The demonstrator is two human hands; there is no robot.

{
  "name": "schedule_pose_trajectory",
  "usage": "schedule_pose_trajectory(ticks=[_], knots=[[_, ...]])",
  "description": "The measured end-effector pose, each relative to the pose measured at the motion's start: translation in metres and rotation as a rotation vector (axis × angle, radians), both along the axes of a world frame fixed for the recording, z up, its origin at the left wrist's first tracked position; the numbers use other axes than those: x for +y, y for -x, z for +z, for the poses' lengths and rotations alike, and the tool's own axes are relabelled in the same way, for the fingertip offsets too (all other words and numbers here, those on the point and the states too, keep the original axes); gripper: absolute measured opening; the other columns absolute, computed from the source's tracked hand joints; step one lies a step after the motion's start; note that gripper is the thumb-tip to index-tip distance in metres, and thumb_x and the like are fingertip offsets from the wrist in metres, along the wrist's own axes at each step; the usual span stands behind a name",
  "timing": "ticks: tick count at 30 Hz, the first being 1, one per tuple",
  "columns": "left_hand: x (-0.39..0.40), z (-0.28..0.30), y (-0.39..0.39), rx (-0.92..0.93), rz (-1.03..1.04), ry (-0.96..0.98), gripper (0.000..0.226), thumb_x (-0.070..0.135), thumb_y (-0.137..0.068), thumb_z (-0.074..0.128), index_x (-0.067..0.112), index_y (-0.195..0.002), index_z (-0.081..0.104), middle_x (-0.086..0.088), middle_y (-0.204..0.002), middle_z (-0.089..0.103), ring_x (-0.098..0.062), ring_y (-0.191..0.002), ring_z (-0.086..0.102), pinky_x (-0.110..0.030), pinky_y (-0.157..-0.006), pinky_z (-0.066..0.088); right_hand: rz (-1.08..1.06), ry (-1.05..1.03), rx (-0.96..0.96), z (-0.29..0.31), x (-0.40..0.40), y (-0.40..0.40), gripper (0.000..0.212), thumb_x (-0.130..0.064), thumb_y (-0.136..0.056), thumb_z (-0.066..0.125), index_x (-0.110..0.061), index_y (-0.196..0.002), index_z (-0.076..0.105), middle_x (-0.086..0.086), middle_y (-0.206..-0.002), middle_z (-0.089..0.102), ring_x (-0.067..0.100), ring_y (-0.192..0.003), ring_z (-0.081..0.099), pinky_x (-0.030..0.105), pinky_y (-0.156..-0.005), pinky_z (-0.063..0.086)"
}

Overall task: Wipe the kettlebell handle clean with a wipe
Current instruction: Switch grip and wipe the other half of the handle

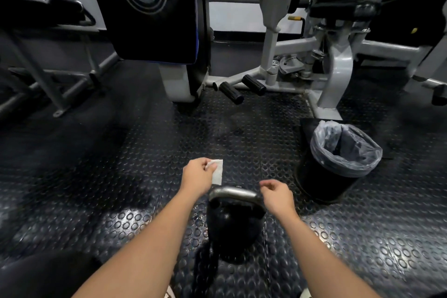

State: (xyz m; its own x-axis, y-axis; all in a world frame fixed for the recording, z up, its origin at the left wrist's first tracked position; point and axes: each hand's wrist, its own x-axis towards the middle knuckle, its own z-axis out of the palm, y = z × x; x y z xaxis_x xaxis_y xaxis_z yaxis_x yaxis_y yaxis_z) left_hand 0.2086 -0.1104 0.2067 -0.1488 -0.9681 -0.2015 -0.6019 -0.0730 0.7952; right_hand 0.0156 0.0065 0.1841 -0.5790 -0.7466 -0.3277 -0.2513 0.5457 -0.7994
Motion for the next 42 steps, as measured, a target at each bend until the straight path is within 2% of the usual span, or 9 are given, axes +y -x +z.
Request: schedule_pose_trajectory(ticks=[4, 6, 12, 17, 21, 24, 29, 34, 42], knots=[[0.006, -0.028, -0.014, -0.055, 0.041, -0.057, 0.028, 0.023, -0.11, 0.062, 0.012, -0.13, 0.077, -0.01, -0.119, 0.078, -0.024, -0.111, 0.067, -0.028, -0.09, 0.048, 0.029, -0.068, 0.04, -0.023, 0.007, -0.005, 0.03, -0.028, -0.096, 0.052, -0.022, -0.122, 0.066, -0.001, -0.098, 0.072, 0.012, -0.076, 0.064, 0.021, -0.063, 0.044], [0.012, -0.038, -0.017, -0.063, 0.054, -0.078, 0.031, 0.022, -0.11, 0.061, 0.012, -0.136, 0.074, -0.012, -0.126, 0.077, -0.026, -0.11, 0.068, -0.031, -0.095, 0.052, 0.009, -0.06, 0.027, -0.032, 0.01, -0.007, 0.032, -0.037, -0.098, 0.049, -0.022, -0.12, 0.068, 0.003, -0.103, 0.072, 0.018, -0.09, 0.062, 0.027, -0.076, 0.045], [0.028, -0.078, -0.013, -0.078, 0.046, -0.153, 0.031, 0.029, -0.114, 0.052, 0.026, -0.132, 0.077, -0.011, -0.109, 0.08, -0.018, -0.074, 0.063, -0.036, -0.073, 0.053, 0.048, -0.035, 0.067, -0.049, 0.015, -0.007, 0.042, -0.047, -0.1, 0.043, -0.022, -0.125, 0.065, 0.003, -0.121, 0.067, 0.024, -0.115, 0.056, 0.035, -0.097, 0.04], [0.02, -0.089, -0.009, -0.071, 0.032, -0.178, 0.033, 0.028, -0.116, 0.046, 0.019, -0.127, 0.076, -0.007, -0.12, 0.077, -0.017, -0.098, 0.062, -0.027, -0.087, 0.044, 0.058, -0.029, 0.059, -0.058, 0.015, -0.004, 0.047, -0.053, -0.099, 0.04, -0.024, -0.126, 0.065, 0.001, -0.122, 0.067, 0.021, -0.116, 0.057, 0.035, -0.098, 0.041], [0.029, -0.09, -0.016, -0.003, 0.067, -0.138, 0.033, 0.031, -0.116, 0.045, 0.035, -0.121, 0.078, 0.008, -0.092, 0.072, -0.004, -0.074, 0.059, -0.019, -0.066, 0.044, 0.054, -0.025, 0.057, -0.059, 0.014, -0.004, 0.052, -0.056, -0.098, 0.038, -0.023, -0.129, 0.063, 0.0, -0.126, 0.065, 0.021, -0.12, 0.055, 0.036, -0.101, 0.039], [0.032, -0.097, -0.02, -0.038, 0.1, -0.158, 0.036, 0.034, -0.116, 0.045, 0.021, -0.114, 0.079, 0.006, -0.078, 0.065, -0.007, -0.065, 0.055, -0.024, -0.058, 0.042, 0.042, -0.005, 0.044, -0.059, 0.015, -0.007, 0.053, -0.056, -0.098, 0.038, -0.022, -0.132, 0.061, 0.0, -0.129, 0.063, 0.021, -0.122, 0.053, 0.036, -0.103, 0.037], [0.025, -0.09, -0.01, -0.006, 0.078, -0.186, 0.034, 0.029, -0.117, 0.043, 0.023, -0.117, 0.077, 0.004, -0.096, 0.07, -0.015, -0.091, 0.062, -0.029, -0.085, 0.045, 0.039, -0.007, 0.022, -0.057, 0.015, -0.007, 0.054, -0.056, -0.098, 0.037, -0.021, -0.132, 0.061, 0.0, -0.128, 0.063, 0.02, -0.122, 0.053, 0.037, -0.105, 0.037], [0.035, -0.103, -0.014, 0.044, 0.148, -0.141, 0.034, 0.033, -0.116, 0.046, 0.029, -0.122, 0.08, 0.0, -0.09, 0.075, -0.012, -0.074, 0.057, -0.03, -0.075, 0.047, 0.035, -0.011, 0.009, -0.059, 0.017, -0.008, 0.053, -0.058, -0.098, 0.037, -0.023, -0.13, 0.061, -0.001, -0.125, 0.064, 0.021, -0.12, 0.054, 0.037, -0.103, 0.038], [0.03, -0.104, -0.004, 0.032, 0.168, -0.129, 0.033, 0.032, -0.115, 0.045, 0.032, -0.12, 0.078, -0.002, -0.102, 0.075, -0.02, -0.094, 0.066, -0.031, -0.084, 0.046, 0.057, -0.024, 0.018, -0.05, 0.015, -0.01, 0.04, -0.049, -0.102, 0.034, -0.029, -0.117, 0.065, -0.007, -0.103, 0.062, 0.016, -0.104, 0.055, 0.029, -0.087, 0.036]])
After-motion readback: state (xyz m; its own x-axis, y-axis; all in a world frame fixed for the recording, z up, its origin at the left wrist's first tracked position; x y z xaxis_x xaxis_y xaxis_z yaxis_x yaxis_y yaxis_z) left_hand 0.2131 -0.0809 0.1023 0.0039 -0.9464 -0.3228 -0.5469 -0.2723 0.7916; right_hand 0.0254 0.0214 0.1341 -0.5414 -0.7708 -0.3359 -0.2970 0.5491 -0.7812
